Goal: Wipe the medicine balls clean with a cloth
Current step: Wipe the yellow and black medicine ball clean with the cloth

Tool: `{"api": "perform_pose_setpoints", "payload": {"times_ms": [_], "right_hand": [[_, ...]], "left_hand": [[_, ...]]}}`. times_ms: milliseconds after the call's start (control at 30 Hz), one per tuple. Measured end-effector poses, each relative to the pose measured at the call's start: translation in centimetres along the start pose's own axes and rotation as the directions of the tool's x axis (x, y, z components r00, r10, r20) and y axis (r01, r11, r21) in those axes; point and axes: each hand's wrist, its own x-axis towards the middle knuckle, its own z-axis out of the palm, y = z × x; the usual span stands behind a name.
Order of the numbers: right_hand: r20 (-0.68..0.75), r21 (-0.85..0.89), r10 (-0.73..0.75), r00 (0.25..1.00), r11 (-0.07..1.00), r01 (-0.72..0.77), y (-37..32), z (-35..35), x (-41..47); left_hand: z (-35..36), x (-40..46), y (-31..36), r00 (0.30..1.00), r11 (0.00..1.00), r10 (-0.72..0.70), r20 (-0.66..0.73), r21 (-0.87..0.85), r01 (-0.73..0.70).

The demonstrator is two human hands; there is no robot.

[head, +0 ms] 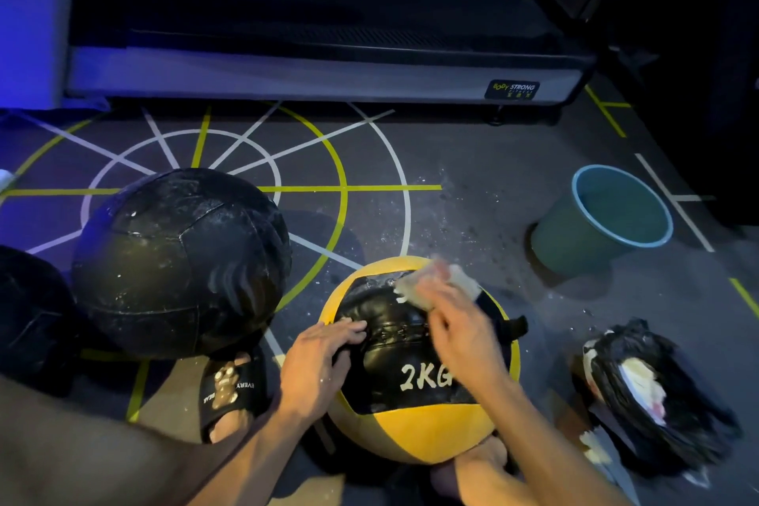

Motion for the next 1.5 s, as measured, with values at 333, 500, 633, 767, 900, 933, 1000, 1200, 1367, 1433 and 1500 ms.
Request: {"api": "perform_pose_setpoints", "payload": {"times_ms": [333,500,633,767,900,933,1000,1200,1367,1433,1500], "right_hand": [[-0.015,0.036,0.177,0.984,0.984,-0.177,-4.1,1.5,2.0],[-0.004,-0.023,0.29,0.957,0.957,-0.29,2.1,-1.6,1.7],[-0.052,-0.001,0.575,0.816,0.817,-0.576,3.6,-2.1,1.9],[-0.08,0.085,0.358,0.93,0.932,-0.352,-2.3,0.0,2.5],[0.134,-0.077,-0.043,0.99,0.996,0.054,-4.7,1.5,1.6],[0.127,-0.094,-0.035,0.991,0.994,0.047,-3.7,0.7,1.8],[0.049,-0.093,0.152,0.987,0.985,-0.147,-1.4,-1.1,2.6],[0.135,-0.077,0.084,0.987,0.994,-0.074,-5.0,1.9,2.3],[0.272,-0.069,-0.072,0.96,0.993,0.094,-4.9,1.2,2.0],[0.109,-0.062,0.164,0.981,0.986,-0.158,-2.6,-0.4,2.9],[-0.008,-0.019,0.363,0.932,0.931,-0.363,-1.1,-1.2,3.0]], "left_hand": [[0.8,-0.4,1.3,0.999,1.0,0.011,-0.037,-0.01,-0.011],[0.7,-0.9,1.0,0.999,1.0,-0.028,-0.031,-0.014,0.028],[0.8,-1.0,1.0,0.999,1.0,-0.021,-0.027,-0.001,0.02],[1.2,-0.7,1.5,1.0,1.0,-0.013,0.0,0.016,0.013],[1.2,-0.8,1.7,0.999,1.0,-0.022,0.031,0.02,0.022],[1.3,-0.9,1.7,0.999,0.999,-0.036,0.034,-0.001,0.036],[1.3,-0.9,1.8,0.998,0.998,-0.054,0.028,-0.029,0.055],[1.8,-0.7,2.4,0.999,1.0,-0.011,0.039,0.005,0.011],[1.9,-0.8,2.1,0.998,0.999,-0.031,0.061,-0.031,0.033],[1.9,-0.8,2.1,0.997,0.997,-0.045,0.069,-0.065,0.05],[1.9,-0.9,2.1,0.998,0.996,-0.04,0.055,-0.077,0.044]]}}
